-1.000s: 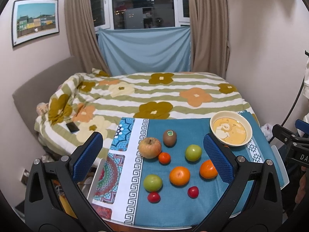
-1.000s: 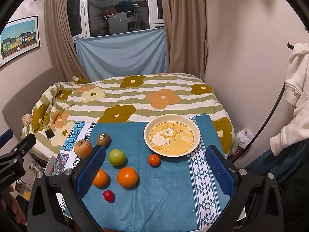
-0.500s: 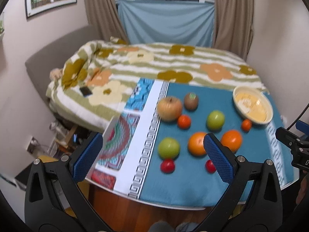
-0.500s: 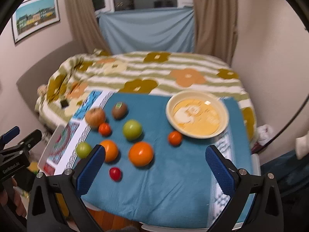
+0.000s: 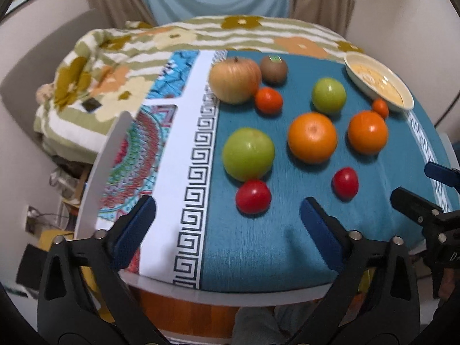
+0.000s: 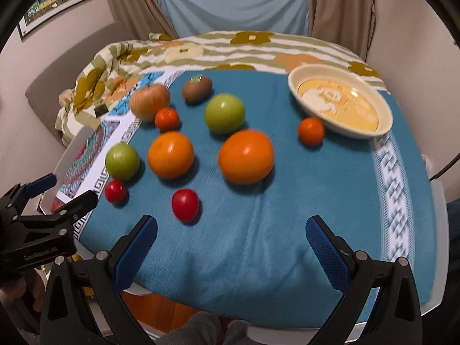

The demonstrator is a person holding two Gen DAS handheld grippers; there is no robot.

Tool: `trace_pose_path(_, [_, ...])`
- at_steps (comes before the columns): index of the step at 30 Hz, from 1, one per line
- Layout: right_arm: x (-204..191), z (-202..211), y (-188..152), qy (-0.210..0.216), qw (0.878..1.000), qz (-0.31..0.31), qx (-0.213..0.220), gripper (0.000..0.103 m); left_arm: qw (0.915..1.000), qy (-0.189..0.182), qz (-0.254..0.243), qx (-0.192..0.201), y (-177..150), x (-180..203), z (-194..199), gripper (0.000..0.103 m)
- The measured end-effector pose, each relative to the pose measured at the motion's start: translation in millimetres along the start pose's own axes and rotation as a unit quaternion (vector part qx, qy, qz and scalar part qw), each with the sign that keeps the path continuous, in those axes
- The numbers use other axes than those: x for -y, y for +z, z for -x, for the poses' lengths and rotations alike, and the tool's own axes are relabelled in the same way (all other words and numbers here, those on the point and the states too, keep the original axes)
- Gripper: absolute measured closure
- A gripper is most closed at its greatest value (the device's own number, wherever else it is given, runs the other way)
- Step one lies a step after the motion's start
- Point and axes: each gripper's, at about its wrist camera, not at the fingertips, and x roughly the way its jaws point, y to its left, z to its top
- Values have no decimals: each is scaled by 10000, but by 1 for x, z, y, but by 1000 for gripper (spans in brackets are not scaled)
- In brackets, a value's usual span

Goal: Organize fruits
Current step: 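Move the left tool to a red cherry tomato while the right tool approaches another, then close the left tool on its red tomato while the right tool grasps its tomato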

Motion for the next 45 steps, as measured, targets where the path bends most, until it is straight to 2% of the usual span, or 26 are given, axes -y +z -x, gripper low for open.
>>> trace_pose_path(5, [-12,-17,-7,-29,9999,72,-117,16,9991,-243,-291,-178,-3,3,-20,12])
trace_pose_path(7, [-16,-22,-9,-57,9999,81,-139,19,9984,-339,-385,-237,-4,4,-26,21])
trace_pose_path(10, [-19,-26,-10,-92,9998,81,-173,27,9973,-471,-487,-300,-5,4,-34,22])
trace_pose_path(11, [-20,-28,-10,-100,9997,77,-187,28,9969,-515,-519,-302,-5,4,-35,23])
trace_pose_path(13, [-21,-30,-10,-104,9998,41,-181,28,9962,-599,-540,-324,-4,4,-38,36])
trace_pose_path(14, [-20,-30,-10,-107,9998,13,-186,28,9959,-634,-546,-351,-4,5,-40,39])
trace_pose_path(16, [-22,-34,-9,-124,9998,0,-182,29,9954,-692,-560,-367,-3,5,-43,41])
trace_pose_path(18, [-22,-35,-9,-97,9998,3,-186,34,9948,-749,-574,-372,-2,5,-44,42])
trace_pose_path(20, [-22,-38,-8,-70,9998,14,-206,39,9943,-792,-586,-398,0,4,-47,47])
trace_pose_path(22, [-22,-39,-8,-27,9998,28,-216,43,9937,-852,-583,-437,-1,3,-48,56])
trace_pose_path(27, [-25,-43,-6,42,9997,71,-213,47,9926,-986,-533,-476,-2,1,-48,64])
trace_pose_path(45, [-41,-53,6,170,9990,373,-180,75,9972,-643,-45,-391,-6,-31,-39,65])
